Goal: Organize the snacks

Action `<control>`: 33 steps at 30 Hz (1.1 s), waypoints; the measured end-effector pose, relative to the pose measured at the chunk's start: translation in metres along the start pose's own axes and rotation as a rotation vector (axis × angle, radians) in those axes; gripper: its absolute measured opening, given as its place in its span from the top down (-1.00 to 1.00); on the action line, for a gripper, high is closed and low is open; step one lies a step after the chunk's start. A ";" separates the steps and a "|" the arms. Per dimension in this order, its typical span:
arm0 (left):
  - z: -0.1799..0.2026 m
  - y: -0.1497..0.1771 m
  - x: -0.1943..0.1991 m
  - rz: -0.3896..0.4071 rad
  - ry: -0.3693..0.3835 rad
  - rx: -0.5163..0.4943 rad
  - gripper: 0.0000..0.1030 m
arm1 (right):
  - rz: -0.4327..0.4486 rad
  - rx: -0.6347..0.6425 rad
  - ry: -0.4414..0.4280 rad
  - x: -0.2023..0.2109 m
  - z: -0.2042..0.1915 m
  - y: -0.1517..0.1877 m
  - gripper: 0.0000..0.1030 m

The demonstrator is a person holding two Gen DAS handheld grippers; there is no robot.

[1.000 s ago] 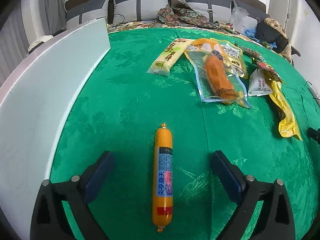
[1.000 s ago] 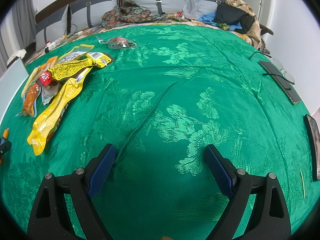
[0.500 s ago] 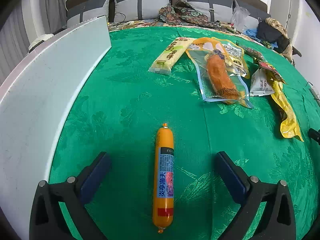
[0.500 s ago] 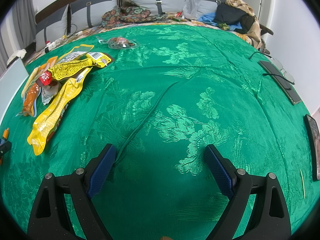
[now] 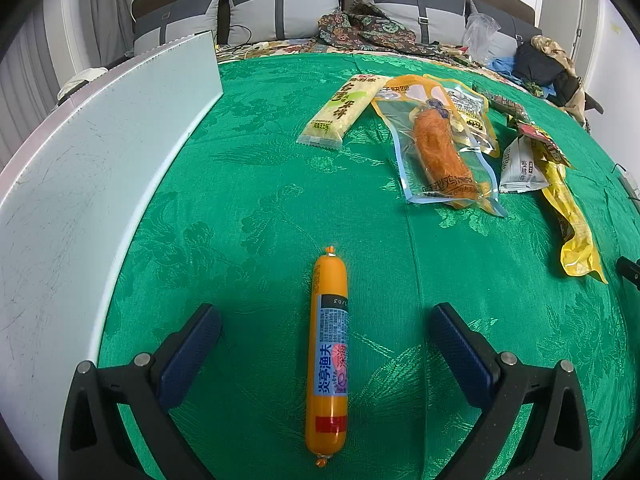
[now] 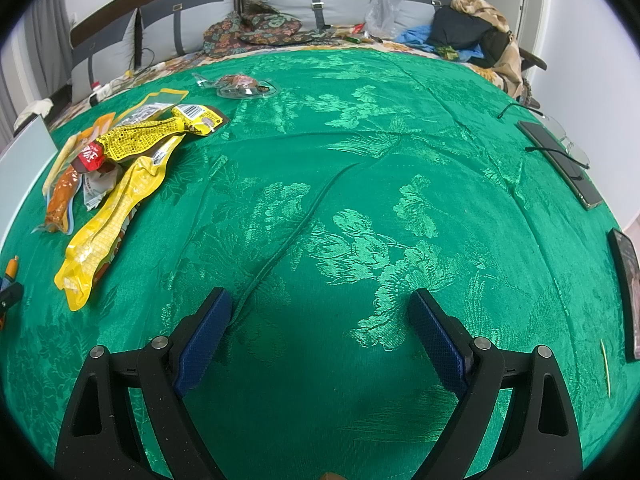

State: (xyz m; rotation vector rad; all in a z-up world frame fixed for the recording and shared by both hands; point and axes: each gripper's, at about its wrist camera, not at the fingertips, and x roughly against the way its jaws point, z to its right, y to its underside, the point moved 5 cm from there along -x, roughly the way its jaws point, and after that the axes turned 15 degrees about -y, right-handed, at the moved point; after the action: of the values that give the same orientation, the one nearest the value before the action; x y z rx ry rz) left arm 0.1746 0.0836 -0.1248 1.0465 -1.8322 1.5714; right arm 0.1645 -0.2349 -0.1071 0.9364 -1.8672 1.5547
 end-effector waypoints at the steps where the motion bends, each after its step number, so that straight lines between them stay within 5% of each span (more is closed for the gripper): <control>1: 0.000 0.000 0.000 0.000 0.000 0.000 -1.00 | 0.000 0.000 0.000 0.000 0.000 0.000 -0.80; 10: 0.000 0.001 0.000 0.000 0.000 0.001 -1.00 | -0.039 -0.022 0.002 -0.001 -0.001 -0.002 -0.80; 13: 0.000 -0.001 -0.001 -0.044 0.000 -0.007 -0.99 | -0.045 -0.168 -0.175 0.005 -0.028 -0.020 -0.80; 15: -0.001 0.000 -0.001 -0.092 -0.006 -0.002 -0.95 | -0.073 -0.137 -0.250 -0.003 -0.063 -0.036 -0.80; 18: 0.002 0.001 0.006 -0.106 -0.007 -0.002 -0.64 | -0.184 -0.049 -0.286 -0.036 -0.119 -0.055 -0.78; 20: 0.008 0.000 0.013 -0.095 0.009 -0.033 -0.15 | -0.252 0.014 -0.235 -0.065 -0.147 -0.060 -0.78; 21: 0.010 0.000 0.016 -0.090 0.015 -0.048 0.41 | -0.289 0.029 -0.203 -0.075 -0.153 -0.058 -0.77; 22: 0.010 0.000 0.017 -0.091 0.011 -0.061 0.70 | -0.332 0.040 -0.175 -0.085 -0.157 -0.053 -0.75; 23: 0.010 0.000 0.019 -0.097 0.031 -0.064 0.71 | -0.310 0.065 -0.155 -0.083 -0.159 -0.053 -0.68; 25: 0.007 0.002 0.023 -0.086 0.051 -0.049 0.71 | -0.292 0.071 -0.131 -0.074 -0.154 -0.050 0.05; 28: -0.001 0.006 0.035 -0.074 0.120 0.014 0.71 | -0.311 -0.027 -0.232 -0.054 -0.129 -0.039 0.13; 33: -0.017 0.005 0.061 -0.051 0.219 0.120 0.71 | -0.224 -0.355 -0.563 0.000 -0.068 -0.013 0.13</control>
State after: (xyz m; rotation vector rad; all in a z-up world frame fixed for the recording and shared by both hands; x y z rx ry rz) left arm 0.1332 0.0867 -0.0761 0.9250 -1.5707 1.7095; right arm 0.1720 -0.1692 -0.0858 1.4505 -2.2143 0.8334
